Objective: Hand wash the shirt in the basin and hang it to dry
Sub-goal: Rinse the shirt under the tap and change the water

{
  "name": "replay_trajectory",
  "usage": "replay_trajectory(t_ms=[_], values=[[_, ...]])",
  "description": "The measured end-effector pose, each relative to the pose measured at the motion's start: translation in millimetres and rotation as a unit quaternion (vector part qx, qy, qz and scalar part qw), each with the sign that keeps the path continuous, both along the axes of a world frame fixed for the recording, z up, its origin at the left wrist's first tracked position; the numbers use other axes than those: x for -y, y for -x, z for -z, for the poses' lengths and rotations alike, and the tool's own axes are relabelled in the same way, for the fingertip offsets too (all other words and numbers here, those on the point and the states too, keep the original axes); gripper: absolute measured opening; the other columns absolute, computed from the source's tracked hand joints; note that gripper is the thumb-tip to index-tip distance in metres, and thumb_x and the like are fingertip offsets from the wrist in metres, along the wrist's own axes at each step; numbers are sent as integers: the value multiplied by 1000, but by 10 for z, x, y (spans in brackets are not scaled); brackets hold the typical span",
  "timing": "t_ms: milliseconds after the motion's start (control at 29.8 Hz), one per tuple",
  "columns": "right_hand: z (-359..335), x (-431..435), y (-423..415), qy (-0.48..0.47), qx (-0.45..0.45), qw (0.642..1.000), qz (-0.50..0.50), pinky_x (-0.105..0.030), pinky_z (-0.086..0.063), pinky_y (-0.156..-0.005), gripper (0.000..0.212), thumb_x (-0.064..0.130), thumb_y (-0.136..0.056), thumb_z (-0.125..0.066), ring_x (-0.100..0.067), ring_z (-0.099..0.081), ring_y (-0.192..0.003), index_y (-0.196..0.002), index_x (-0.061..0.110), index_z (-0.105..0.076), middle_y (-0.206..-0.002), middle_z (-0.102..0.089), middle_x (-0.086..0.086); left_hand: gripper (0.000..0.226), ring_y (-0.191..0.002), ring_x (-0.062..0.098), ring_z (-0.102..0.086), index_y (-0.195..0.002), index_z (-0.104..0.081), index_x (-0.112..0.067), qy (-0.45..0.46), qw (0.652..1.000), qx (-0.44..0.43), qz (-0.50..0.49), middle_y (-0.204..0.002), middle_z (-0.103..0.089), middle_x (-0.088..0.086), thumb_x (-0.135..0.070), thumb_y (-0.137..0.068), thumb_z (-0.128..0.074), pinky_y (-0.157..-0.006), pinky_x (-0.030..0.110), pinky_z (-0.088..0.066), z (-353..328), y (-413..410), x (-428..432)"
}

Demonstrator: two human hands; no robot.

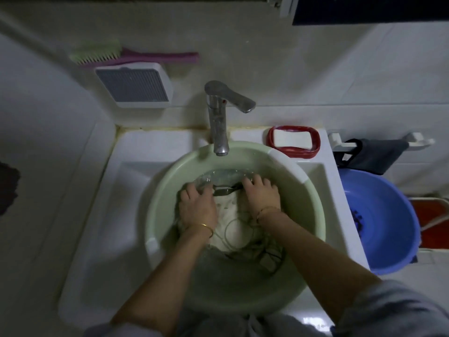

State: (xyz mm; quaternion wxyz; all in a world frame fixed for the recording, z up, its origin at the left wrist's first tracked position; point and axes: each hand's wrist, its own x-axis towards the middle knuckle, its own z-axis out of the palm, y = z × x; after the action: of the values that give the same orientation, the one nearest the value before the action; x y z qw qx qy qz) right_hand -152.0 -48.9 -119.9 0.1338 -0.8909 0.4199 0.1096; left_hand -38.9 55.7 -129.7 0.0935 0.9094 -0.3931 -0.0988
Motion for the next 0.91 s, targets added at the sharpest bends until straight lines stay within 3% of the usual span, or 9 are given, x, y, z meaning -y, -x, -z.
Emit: replay_trajectory(t_ms=[101,201,336,470,537,604,705,772,906], values=[[271,-131,-9,-12,-44,999,24,-54,-24,-110,55,23,-98,-35,-39,-26,-135,-149,26,-14,-153,-18,-13,53,-141,30,-16,-148,-8,-37,-94,994,11,55,-156,-7,12,-37,-98,-25,-107,40,-25,185,115,26],[434,-229,-38,31,-106,990,-91,-65,-10,-109,57,29,-100,-31,-47,-2,-141,-150,25,-6,-158,9,-11,54,-143,28,-13,-150,3,-32,-164,981,20,102,-158,-6,10,-31,-96,-6,-108,41,-23,320,177,1],[501,-130,6,50,-133,980,-137,-67,-8,-107,59,47,-99,-20,-46,8,-141,-150,31,5,-157,15,-11,51,-144,29,-9,-151,-6,-25,-225,967,-25,114,-159,-5,7,-32,-102,-18,-114,46,-14,414,104,-33],[457,-226,3,36,-123,983,-127,-61,-20,-106,66,39,-99,-28,-42,-3,-142,-149,24,12,-157,11,-12,58,-143,29,-10,-150,-4,-28,-183,979,-15,92,-157,-5,10,-42,-99,-27,-112,44,-19,466,74,-10],[426,-231,-15,50,-137,977,-154,-61,-21,-104,64,37,-98,-32,-41,-13,-139,-149,24,4,-157,-1,-12,60,-133,31,-27,-147,-21,-18,-130,990,-9,49,-148,-23,14,-35,-93,-42,-108,40,-26,447,61,-7],[337,-186,-53,56,-127,988,-60,-56,-27,-103,52,29,-98,-31,-37,-26,-134,-147,19,-15,-150,-23,-16,43,-121,30,-37,-130,-47,-14,-72,997,-22,-7,-133,-39,13,-25,-88,-49,-101,35,-32,396,-12,-11],[202,-110,-115,-19,-21,996,82,-44,-37,-98,32,23,-95,-41,-31,-42,-120,-125,14,-43,-131,-46,-14,25,-111,30,-46,-107,-65,-19,42,995,-77,-56,-116,-53,10,-19,-86,-52,-94,35,-40,295,-136,-23],[39,-60,-122,-102,109,982,120,-35,-43,-94,29,26,-85,-58,-26,-48,-109,-110,14,-52,-118,-52,-11,22,-102,22,-56,-106,-67,-13,149,967,-187,-88,-107,-62,5,-12,-88,-54,-84,25,-43,100,-173,20],[-410,-101,18,-254,338,892,162,-16,-40,-65,35,12,-68,-81,-15,-50,-82,-85,15,-51,-85,-52,1,16,-86,14,-53,-99,-66,-5,249,881,-400,-31,-89,-62,5,0,-89,-55,-73,18,-39,-464,-117,73]])
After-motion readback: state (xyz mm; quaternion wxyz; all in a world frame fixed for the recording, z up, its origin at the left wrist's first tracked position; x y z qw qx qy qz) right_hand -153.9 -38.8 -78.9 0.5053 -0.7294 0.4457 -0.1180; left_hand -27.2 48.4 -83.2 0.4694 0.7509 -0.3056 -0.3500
